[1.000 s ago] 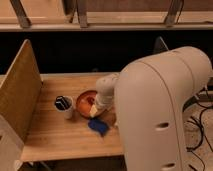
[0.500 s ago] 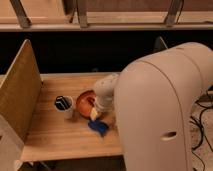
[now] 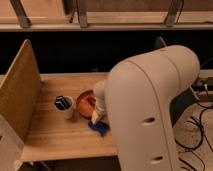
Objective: Push the ceramic bowl across the table
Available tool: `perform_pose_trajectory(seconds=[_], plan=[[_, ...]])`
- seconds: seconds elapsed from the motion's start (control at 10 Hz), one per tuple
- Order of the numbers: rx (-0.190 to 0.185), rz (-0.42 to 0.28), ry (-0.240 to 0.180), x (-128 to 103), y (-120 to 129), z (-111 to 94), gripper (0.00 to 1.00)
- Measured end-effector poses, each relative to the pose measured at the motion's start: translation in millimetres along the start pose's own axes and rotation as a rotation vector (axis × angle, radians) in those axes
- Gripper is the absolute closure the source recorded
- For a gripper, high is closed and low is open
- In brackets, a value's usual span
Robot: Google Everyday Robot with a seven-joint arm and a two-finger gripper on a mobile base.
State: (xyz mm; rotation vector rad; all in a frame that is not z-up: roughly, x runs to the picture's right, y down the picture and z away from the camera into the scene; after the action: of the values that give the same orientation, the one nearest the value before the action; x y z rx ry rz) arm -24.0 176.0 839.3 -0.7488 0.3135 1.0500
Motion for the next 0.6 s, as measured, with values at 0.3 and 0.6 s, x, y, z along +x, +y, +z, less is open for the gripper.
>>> perform_pose_trajectory(seconds=[0.3,0.6], plan=[[0.03,-0.056,-0.03,-32,1,-1,0.37],[0.07,-0.108,-0.116,-64,-7,-11,0.37]])
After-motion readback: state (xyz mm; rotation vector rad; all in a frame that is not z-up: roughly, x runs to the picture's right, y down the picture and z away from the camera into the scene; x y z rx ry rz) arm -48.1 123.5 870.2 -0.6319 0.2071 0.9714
